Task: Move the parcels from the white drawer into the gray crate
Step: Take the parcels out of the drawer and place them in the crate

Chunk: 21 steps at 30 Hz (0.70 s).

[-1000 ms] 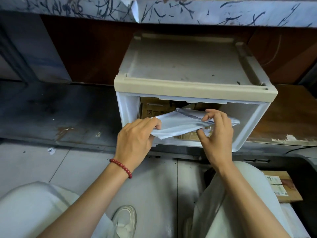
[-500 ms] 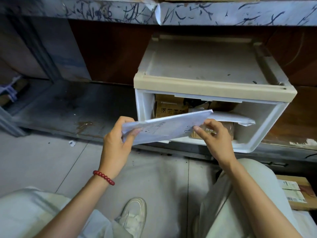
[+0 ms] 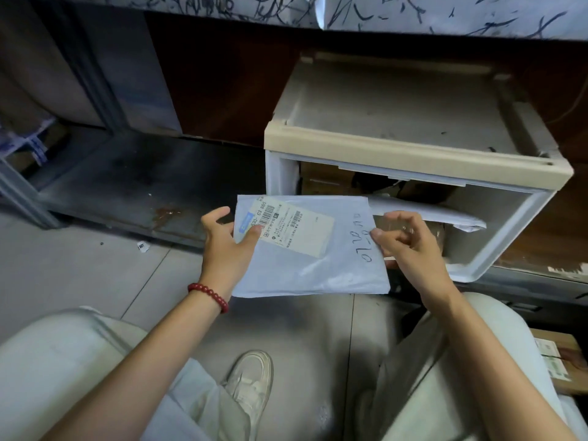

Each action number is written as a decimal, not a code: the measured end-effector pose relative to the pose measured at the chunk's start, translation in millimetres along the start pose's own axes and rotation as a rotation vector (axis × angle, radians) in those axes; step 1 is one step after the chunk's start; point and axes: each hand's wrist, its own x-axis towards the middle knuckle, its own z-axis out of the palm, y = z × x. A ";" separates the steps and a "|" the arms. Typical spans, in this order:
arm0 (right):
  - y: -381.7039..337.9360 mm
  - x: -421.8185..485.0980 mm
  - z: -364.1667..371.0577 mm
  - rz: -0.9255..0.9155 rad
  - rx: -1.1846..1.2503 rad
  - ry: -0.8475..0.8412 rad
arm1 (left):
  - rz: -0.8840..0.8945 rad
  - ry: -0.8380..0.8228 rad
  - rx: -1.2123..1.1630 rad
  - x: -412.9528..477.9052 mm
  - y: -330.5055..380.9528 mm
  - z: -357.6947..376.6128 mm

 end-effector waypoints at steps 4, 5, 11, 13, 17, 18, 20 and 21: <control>-0.4 0.9 -1.5 0.015 -0.004 -0.017 | -0.022 -0.020 -0.008 4.1 0.1 2.6; -0.4 1.4 -1.1 0.025 -0.006 -0.020 | -0.028 -0.030 -0.006 3.7 2.0 3.2; 5.7 6.1 -0.7 0.067 -0.027 0.023 | -0.014 -0.057 -0.033 3.0 1.6 1.6; 6.0 6.5 -2.1 0.060 -0.031 -0.006 | 0.013 -0.069 -0.058 3.6 2.2 1.0; 1.5 5.2 -2.0 -0.027 -0.097 -0.010 | 0.107 -0.083 -0.045 3.5 7.6 5.6; -0.6 6.6 -4.3 -0.046 -0.117 0.018 | 0.155 -0.083 -0.026 2.8 10.9 8.7; -6.7 9.2 -15.2 -0.078 -0.130 0.091 | 0.265 -0.110 0.014 0.0 21.5 17.1; -11.3 10.0 -23.2 -0.091 -0.120 0.133 | 0.308 -0.136 0.022 -1.6 28.2 22.6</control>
